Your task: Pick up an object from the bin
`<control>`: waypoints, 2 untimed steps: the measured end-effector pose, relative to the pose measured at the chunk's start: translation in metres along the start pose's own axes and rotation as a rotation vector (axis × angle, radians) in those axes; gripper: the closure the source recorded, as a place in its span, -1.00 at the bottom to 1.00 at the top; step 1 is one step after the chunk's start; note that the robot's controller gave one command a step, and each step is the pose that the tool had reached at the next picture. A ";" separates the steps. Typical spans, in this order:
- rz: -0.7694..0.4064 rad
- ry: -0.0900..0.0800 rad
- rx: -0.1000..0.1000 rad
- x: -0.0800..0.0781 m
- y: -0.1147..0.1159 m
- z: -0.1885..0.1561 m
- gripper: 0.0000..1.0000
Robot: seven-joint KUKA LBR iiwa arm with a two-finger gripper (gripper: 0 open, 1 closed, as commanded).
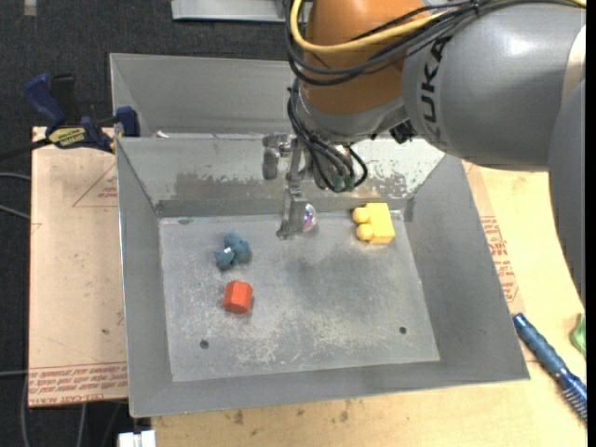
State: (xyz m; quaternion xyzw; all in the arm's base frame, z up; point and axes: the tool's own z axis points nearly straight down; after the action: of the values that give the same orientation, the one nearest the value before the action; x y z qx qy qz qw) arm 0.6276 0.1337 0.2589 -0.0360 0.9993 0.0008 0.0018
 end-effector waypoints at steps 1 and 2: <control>0.024 0.002 -0.001 -0.001 0.028 0.192 -1.00; 0.026 0.002 -0.001 -0.001 0.027 0.189 1.00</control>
Offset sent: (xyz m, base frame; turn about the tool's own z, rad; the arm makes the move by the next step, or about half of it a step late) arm -0.0009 0.0268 -0.1889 0.0259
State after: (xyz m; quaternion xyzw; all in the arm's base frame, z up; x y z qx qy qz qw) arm 0.6273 0.1614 0.0703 -0.0233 0.9997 0.0015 0.0009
